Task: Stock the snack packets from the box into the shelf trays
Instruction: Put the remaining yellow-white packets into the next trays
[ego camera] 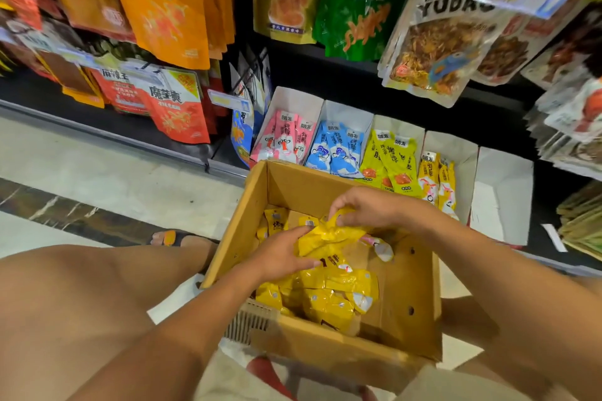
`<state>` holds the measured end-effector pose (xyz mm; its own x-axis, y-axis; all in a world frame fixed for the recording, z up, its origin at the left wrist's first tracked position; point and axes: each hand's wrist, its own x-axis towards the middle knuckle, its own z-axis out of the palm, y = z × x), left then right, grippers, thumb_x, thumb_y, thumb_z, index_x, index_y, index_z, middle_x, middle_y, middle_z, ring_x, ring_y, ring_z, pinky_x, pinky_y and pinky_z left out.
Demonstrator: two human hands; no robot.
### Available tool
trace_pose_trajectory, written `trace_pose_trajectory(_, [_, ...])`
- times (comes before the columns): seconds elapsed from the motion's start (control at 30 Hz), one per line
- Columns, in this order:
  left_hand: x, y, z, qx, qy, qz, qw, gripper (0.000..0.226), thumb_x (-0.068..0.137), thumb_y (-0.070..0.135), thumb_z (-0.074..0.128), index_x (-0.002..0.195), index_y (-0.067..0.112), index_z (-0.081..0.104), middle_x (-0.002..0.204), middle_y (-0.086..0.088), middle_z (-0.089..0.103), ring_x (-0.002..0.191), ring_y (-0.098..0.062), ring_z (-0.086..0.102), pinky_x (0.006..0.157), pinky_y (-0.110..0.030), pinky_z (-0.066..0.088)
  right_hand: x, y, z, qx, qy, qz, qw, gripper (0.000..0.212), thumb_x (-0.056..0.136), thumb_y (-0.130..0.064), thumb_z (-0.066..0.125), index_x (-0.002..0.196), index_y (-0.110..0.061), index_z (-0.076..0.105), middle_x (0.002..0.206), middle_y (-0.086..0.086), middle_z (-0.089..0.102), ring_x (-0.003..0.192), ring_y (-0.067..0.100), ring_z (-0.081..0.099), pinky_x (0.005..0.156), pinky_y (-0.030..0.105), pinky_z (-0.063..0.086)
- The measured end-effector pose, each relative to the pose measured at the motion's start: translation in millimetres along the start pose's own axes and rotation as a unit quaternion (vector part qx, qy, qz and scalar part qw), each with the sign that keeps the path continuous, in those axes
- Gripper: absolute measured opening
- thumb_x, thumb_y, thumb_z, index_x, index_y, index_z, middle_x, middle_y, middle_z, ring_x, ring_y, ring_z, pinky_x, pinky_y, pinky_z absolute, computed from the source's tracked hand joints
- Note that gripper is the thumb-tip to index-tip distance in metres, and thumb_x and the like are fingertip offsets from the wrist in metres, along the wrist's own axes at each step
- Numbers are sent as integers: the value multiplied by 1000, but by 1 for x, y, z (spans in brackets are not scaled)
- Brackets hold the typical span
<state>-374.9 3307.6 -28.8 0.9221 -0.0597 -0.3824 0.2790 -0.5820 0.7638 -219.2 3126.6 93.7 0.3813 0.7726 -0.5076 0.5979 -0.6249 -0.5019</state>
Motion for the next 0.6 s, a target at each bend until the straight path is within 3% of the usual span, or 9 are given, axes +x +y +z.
trace_pose_trajectory(0.03, [0,2,0,-33,-10,7,999,52,85,51,78,134,43,60,117,22,70,103,1,65,81,-28,54,-2,-2,-4,0,2,-1,1000,16,95,-24,67,110,-26,73,106,-12,72,98,9,64,87,28,49])
trace_pose_trajectory(0.1, [1,5,0,-63,-12,32,997,16,92,42,75,106,34,73,84,26,72,75,10,63,68,-21,48,-1,-3,-9,-6,14,3,1000,15,95,-23,67,110,-24,73,105,-13,70,98,8,62,87,28,47])
trace_pose_trajectory(0.2, [-2,12,0,-84,-16,32,996,11,98,35,70,89,28,71,63,29,64,56,11,55,53,-12,36,6,4,-5,-2,72,26,997,27,91,-28,72,118,-29,68,118,-12,66,109,6,57,92,29,45])
trace_pose_trajectory(0.3, [-4,5,-4,-97,5,2,995,15,96,46,68,87,34,71,77,28,71,70,8,64,65,-24,49,11,11,4,54,143,60,986,61,85,-31,80,139,-33,52,129,-13,56,115,4,54,99,31,48])
trace_pose_trajectory(0.4, [-5,-10,-17,-99,48,-33,993,24,95,51,66,98,29,75,90,6,77,81,-16,72,77,-43,56,14,17,17,108,154,105,977,75,85,-26,80,149,-29,40,127,-10,51,91,5,63,84,27,51])
trace_pose_trajectory(0.5, [-7,-19,-37,-76,124,-56,988,28,100,43,63,100,17,74,89,-8,76,77,-22,68,75,-44,54,20,34,44,93,123,144,978,77,85,-30,79,150,-25,39,137,-2,54,95,14,66,85,31,52])
trace_pose_trajectory(0.6, [-10,-34,-53,-38,222,-81,971,28,101,44,60,97,19,72,82,0,71,78,-23,67,66,-34,48,27,51,79,91,75,166,979,71,86,-32,78,147,-22,43,137,1,56,99,12,58,81,25,46])
